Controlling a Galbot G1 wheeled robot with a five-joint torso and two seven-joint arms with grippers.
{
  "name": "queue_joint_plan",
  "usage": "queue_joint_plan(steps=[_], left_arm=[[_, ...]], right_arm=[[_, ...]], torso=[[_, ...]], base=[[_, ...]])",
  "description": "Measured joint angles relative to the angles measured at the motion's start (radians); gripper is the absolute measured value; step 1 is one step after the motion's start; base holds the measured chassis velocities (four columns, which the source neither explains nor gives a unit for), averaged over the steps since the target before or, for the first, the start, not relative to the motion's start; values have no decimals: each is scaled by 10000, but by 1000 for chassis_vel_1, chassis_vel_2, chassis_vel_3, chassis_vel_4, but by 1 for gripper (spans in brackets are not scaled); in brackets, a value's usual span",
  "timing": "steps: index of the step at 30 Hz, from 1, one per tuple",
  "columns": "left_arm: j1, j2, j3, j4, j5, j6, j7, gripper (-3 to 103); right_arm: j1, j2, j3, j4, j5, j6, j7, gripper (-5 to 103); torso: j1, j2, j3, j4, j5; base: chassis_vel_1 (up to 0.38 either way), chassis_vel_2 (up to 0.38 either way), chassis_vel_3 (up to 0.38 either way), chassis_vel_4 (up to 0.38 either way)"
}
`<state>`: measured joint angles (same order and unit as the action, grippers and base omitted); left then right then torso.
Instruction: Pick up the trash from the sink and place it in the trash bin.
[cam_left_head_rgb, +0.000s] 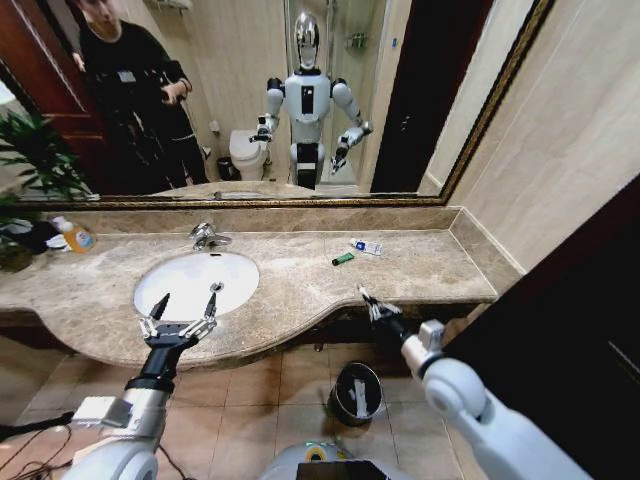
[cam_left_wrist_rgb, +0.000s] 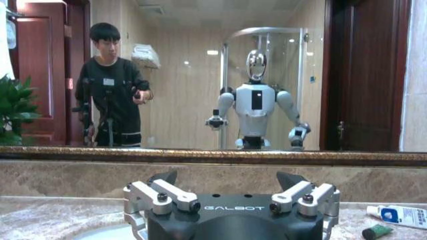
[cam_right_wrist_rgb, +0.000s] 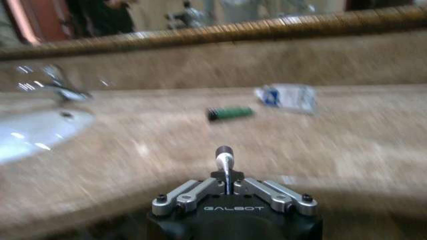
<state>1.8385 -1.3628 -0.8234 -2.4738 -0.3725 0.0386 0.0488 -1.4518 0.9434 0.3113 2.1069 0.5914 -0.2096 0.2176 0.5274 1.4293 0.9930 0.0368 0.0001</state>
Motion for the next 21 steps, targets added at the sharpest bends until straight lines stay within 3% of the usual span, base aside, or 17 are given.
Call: queue_joint_plan(steps=[10, 21], left_arm=[[0, 0, 0, 0, 0, 0, 0, 100], [0, 0, 0, 0, 0, 0, 0, 100]], right_arm=[[-507, 1480, 744, -2409, -1007, 918, -1057, 2], [243, 2850, 200, -6823, -2334, 1850, -2272, 2]], torso=[[0, -1, 0, 1, -3], [1, -2, 1, 0, 0]], base=[[0, 0, 0, 0], [0, 0, 0, 0]])
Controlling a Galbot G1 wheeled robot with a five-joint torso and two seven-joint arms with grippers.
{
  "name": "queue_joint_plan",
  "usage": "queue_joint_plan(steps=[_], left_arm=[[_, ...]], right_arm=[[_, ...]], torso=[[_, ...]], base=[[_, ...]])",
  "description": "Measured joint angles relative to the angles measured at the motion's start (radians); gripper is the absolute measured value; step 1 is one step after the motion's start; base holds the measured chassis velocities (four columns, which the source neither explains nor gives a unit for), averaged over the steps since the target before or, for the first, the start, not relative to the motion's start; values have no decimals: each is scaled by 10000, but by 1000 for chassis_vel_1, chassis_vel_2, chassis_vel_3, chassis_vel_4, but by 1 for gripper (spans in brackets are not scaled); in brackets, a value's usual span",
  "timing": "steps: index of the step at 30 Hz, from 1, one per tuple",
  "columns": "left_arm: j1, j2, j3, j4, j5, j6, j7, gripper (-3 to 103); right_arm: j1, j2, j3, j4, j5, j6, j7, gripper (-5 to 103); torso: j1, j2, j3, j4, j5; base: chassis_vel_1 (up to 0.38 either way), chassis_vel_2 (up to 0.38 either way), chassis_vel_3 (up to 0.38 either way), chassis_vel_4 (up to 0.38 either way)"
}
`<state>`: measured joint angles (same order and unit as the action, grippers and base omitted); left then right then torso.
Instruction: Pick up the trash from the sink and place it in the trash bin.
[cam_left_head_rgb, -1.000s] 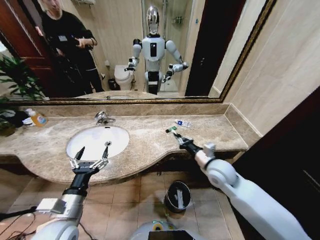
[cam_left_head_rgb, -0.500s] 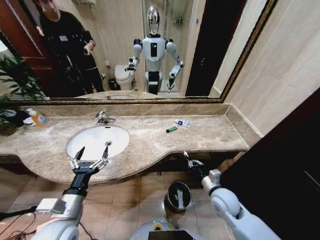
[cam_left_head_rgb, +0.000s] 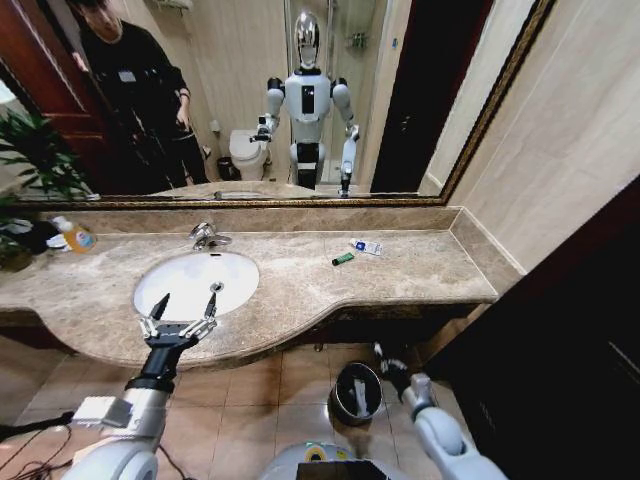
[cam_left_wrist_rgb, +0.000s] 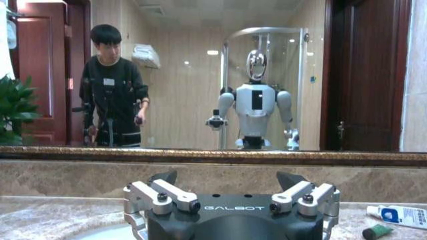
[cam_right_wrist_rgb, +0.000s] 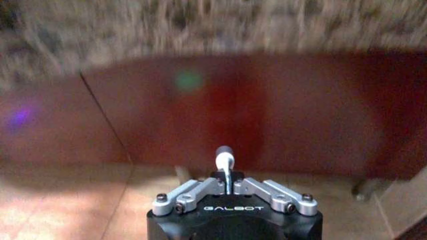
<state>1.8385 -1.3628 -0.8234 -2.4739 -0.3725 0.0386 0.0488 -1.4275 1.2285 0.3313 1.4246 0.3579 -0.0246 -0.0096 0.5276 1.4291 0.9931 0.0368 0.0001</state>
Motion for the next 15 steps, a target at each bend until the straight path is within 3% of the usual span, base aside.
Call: queue_joint_plan(steps=[5, 7, 14, 15], left_arm=[[0, 0, 1, 0, 0, 0, 0, 100], [0, 0, 1, 0, 1, 0, 0, 100], [0, 1, 0, 0, 0, 0, 0, 100], [0, 0, 0, 0, 0, 0, 0, 100]], right_arm=[[528, 549, -50, -1673, -406, 291, -119, 2], [1088, 977, -82, -3014, -748, 816, -163, 2], [1333, 1257, -148, -3152, -760, 806, -273, -1], [1344, 1262, -153, -3072, -761, 780, -357, 3]], torso=[[0, 0, 0, 0, -1], [0, 0, 0, 1, -2], [0, 0, 0, 0, -2], [0, 0, 0, 0, -2]], base=[[0, 0, 0, 0], [0, 0, 0, 0], [0, 0, 0, 0], [0, 0, 0, 0]])
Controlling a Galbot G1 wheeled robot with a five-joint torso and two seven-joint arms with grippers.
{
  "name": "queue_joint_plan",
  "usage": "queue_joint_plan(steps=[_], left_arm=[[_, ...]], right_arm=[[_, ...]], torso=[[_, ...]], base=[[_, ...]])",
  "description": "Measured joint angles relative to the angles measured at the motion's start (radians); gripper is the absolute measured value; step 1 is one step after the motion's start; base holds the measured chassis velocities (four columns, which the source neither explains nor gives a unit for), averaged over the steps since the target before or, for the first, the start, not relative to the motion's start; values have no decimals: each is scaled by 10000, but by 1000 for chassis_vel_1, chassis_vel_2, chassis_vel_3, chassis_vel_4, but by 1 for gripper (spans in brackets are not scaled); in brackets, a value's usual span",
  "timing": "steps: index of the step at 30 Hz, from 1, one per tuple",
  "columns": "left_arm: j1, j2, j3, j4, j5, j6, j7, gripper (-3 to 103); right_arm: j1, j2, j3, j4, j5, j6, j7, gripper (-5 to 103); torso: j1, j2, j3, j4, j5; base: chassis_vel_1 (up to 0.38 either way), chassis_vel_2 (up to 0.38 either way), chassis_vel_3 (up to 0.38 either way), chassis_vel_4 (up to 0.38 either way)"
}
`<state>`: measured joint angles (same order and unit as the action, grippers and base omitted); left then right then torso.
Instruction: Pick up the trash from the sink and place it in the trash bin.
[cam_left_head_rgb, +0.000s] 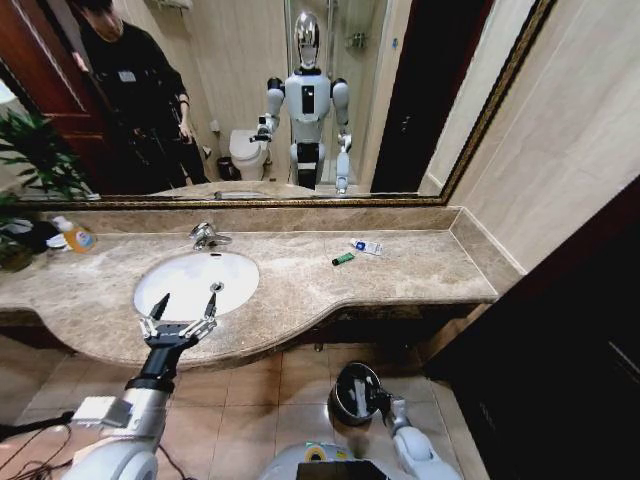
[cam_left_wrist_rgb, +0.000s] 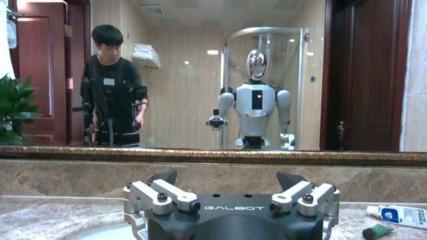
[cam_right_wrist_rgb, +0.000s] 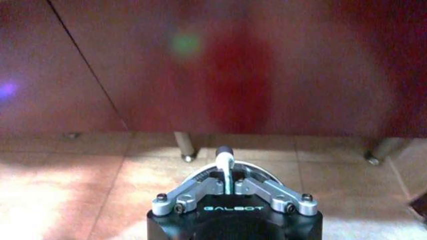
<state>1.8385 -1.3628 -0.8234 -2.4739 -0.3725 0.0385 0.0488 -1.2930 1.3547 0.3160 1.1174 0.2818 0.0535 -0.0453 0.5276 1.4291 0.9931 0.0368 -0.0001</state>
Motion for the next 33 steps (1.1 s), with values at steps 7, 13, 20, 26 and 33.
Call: queue_joint_plan(steps=[7, 13, 20, 26, 33], left_arm=[[0, 0, 0, 0, 0, 0, 0, 100], [0, 0, 0, 0, 0, 1, 0, 100], [0, 0, 0, 0, 0, 0, 0, 100], [0, 0, 0, 0, 0, 0, 0, 100], [0, 0, 0, 0, 0, 0, 0, 100]], right_arm=[[29, 12, 9, 18, -174, 37, 57, 25], [-140, -39, 22, 115, -267, 58, 150, 47], [-168, -64, 31, 415, -286, -63, 386, 74], [-276, -74, 19, 706, -277, -226, 463, 95], [-1068, -260, 139, 1813, 192, -9, 676, 100]], torso=[[0, 0, 0, 1, 0], [0, 0, 0, -1, 0], [0, 0, 0, 0, 0], [0, 0, 0, 0, 1], [0, 0, 0, 0, 2]], base=[[0, 0, 0, 0], [0, 0, 0, 0], [0, 0, 0, 0], [0, 0, 0, 0], [0, 0, 0, 0]])
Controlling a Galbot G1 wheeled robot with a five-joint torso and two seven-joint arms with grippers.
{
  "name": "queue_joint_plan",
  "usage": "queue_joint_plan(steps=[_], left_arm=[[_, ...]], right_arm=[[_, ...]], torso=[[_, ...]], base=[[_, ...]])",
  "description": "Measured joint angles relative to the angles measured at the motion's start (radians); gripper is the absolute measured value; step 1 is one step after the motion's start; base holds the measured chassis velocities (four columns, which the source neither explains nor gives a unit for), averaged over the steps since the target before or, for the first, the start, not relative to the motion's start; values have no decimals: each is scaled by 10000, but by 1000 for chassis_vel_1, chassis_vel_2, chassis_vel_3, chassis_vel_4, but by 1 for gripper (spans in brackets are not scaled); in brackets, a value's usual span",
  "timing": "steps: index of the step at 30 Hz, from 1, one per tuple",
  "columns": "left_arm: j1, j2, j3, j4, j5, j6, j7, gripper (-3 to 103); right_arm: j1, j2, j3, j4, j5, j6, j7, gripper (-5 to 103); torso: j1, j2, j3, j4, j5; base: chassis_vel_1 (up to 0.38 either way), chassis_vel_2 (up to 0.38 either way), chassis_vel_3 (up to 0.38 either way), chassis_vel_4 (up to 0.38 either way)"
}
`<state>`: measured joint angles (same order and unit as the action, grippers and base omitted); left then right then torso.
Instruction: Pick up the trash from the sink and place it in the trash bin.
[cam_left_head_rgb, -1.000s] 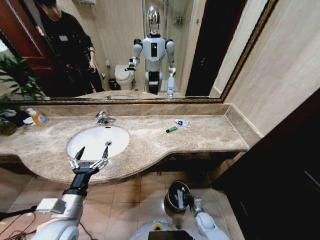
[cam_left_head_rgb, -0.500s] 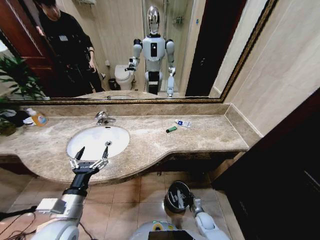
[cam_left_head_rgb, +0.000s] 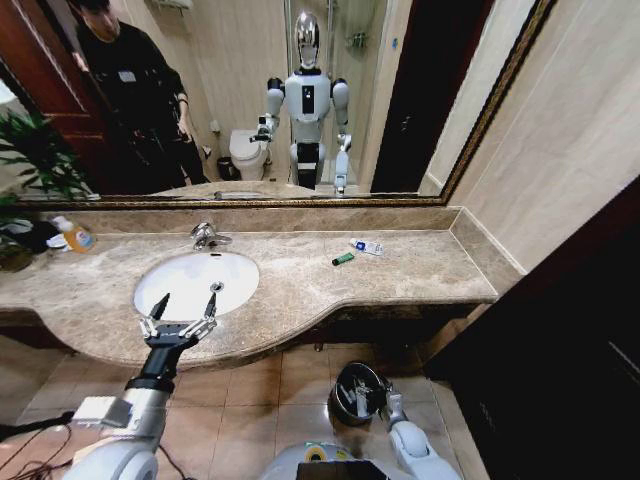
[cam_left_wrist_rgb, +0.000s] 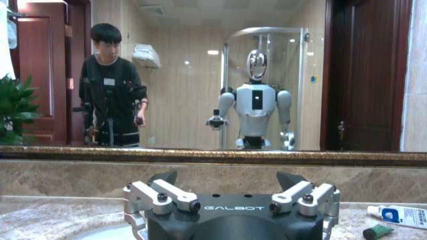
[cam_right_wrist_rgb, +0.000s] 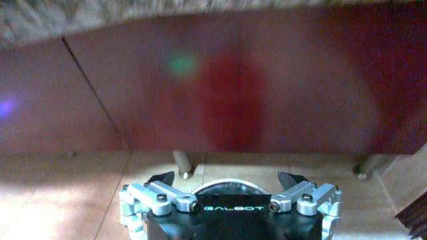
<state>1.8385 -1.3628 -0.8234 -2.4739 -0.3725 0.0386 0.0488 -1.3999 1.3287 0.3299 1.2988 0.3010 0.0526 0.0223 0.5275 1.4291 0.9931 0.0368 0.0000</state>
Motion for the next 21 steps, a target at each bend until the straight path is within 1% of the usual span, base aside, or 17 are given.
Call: queue_joint_plan(steps=[2, 3, 5, 7, 8, 9, 11, 12, 14, 16, 17, 18, 19, 20, 21], left_arm=[[0, 0, 0, 0, 0, 0, 0, 100], [0, 0, 0, 0, 0, 0, 0, 100], [0, 0, 0, 0, 0, 0, 0, 100], [0, 0, 0, 0, 0, 0, 0, 100], [0, 0, 0, 0, 0, 0, 0, 100], [0, 0, 0, 0, 0, 0, 0, 100], [0, 0, 0, 0, 0, 0, 0, 100], [0, 0, 0, 0, 0, 0, 0, 100], [0, 0, 0, 0, 0, 0, 0, 100], [0, 1, 0, 1, 0, 0, 0, 100], [0, 1, 0, 1, 0, 0, 0, 100], [0, 0, 0, 0, -1, 0, 0, 100], [0, 0, 0, 0, 0, 0, 0, 100], [0, 0, 0, 0, 0, 0, 0, 100], [0, 0, 0, 0, 0, 0, 0, 100]], right_arm=[[-510, -352, 78, 605, 196, 511, 34, 100], [-510, -352, 78, 605, 196, 511, 34, 100], [-906, -704, 114, 1319, 530, 682, 172, 100], [-1232, -968, 149, 2119, 948, 694, 447, 100], [-1232, -968, 149, 2119, 948, 694, 447, 100], [-1371, -1045, 203, 2513, 1103, 687, 550, 100], [-1770, -1167, 510, 3846, 1405, 520, 807, 100], [-1770, -1167, 510, 3846, 1405, 520, 807, 100], [-1990, -1153, 866, 5035, 1493, 82, 869, 100], [-1898, -962, 1232, 6128, 1504, -748, 850, 100], [-1898, -962, 1232, 6128, 1504, -748, 850, 100], [-1693, -816, 1378, 6540, 1473, -1149, 870, 100], [-1413, -842, 1422, 6901, 1510, -1509, 1038, 100], [-1413, -842, 1422, 6901, 1510, -1509, 1038, 100], [-1213, -960, 1421, 7085, 1619, -1707, 1157, 100]], torso=[[0, 0, 0, -1, 1], [0, 0, 0, -1, 1], [0, 0, -1, -2, -1], [0, 0, 0, -1, 1], [0, 0, 0, -1, 1], [0, 0, 0, 0, 1], [0, 0, 0, 0, 0], [0, 0, 0, 0, 0], [0, 0, 0, -2, -2], [-1, 0, 0, -1, -3], [-1, 0, 0, -1, -3], [0, 0, 0, -1, 2], [0, 0, 0, 0, 0], [0, 0, 0, 0, 0], [0, 0, 0, 0, -2]], base=[[0, 0, 0, 0], [0, 0, 0, 0], [0, 0, 0, 0], [0, 0, 0, 0], [0, 0, 0, 0], [0, 0, 0, 0], [0, 0, 0, 0], [0, 0, 0, 0], [0, 0, 0, 0], [0, 0, 0, 0], [0, 0, 0, 0], [0, 0, 0, 0], [0, 0, 0, 0], [0, 0, 0, 0], [0, 0, 0, 0]])
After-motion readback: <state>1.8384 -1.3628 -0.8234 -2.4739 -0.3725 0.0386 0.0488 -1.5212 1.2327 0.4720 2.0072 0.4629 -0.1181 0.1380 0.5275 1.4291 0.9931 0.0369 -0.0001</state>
